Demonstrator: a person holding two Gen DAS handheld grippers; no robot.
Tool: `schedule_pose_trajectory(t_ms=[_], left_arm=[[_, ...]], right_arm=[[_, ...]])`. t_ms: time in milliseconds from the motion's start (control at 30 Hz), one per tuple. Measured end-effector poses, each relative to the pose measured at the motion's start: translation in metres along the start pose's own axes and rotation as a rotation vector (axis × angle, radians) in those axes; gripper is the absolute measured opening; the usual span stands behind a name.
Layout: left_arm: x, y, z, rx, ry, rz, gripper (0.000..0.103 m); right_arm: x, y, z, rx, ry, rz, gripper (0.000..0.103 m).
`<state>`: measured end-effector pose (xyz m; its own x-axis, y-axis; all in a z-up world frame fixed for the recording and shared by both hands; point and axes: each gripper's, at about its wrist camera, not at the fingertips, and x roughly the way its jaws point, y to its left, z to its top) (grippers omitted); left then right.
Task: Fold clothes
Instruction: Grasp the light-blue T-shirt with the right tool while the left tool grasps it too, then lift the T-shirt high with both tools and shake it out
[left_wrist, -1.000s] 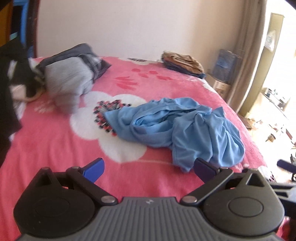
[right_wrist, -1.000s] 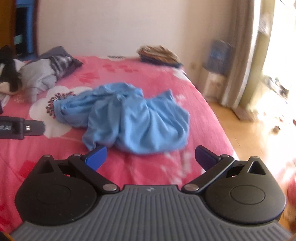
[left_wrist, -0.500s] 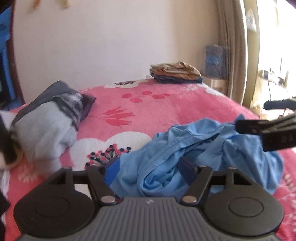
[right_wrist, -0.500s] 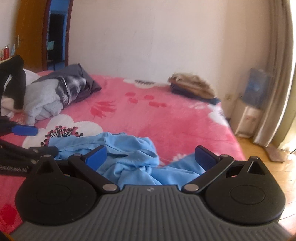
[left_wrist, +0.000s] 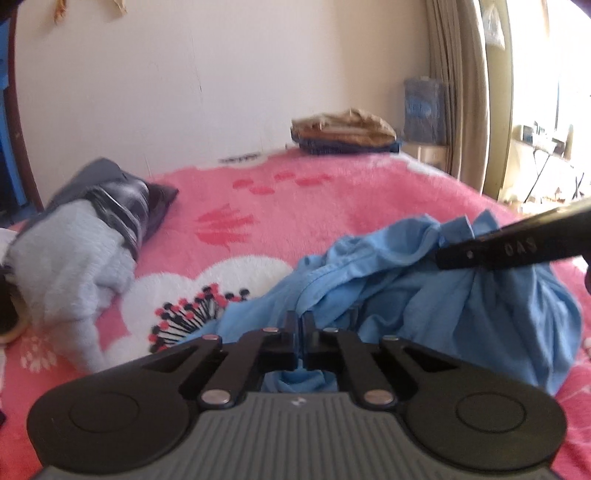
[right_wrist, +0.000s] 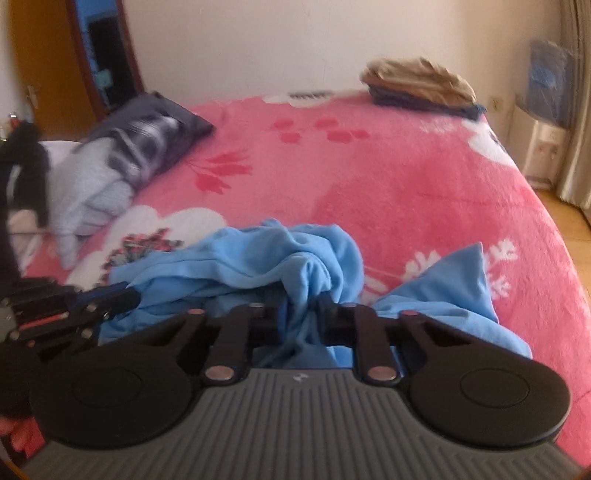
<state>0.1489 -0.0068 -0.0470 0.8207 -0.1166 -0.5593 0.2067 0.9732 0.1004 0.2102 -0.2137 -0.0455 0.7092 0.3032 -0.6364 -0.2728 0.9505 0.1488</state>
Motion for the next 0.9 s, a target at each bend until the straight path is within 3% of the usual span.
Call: schedule_pose_trajectory(t_ms=[167,400,600,733,900], left_arm=[[-0.055,0.015,-0.004,0.011,-0.061,0.008,0.002],[-0.128,0.035,-0.035,-0.027,-0.044,0.030,0.002],[-0.174,0.048,-0.073,-0.091,0.050,0.076,0.002],[-0.191,0.050,-0.098,-0.079,0.128,0.092,0.002],[-0.205,0.056,-0.118,-0.098,0.180,0.110,0.002]], right_arm=[[-0.058,0.035,-0.026,-0.116,-0.075,0.087,0.009],[-0.139,0.074,-0.085,-0.176,-0.055,0.251,0.008],[-0.181,0.103,-0.132,-0.245,0.034,0.440,0.008],[-0.200,0.119,-0.161,-0.276,0.119,0.562,0.008],[-0.205,0.135,-0.186,-0.345,0.199,0.596,0.008]])
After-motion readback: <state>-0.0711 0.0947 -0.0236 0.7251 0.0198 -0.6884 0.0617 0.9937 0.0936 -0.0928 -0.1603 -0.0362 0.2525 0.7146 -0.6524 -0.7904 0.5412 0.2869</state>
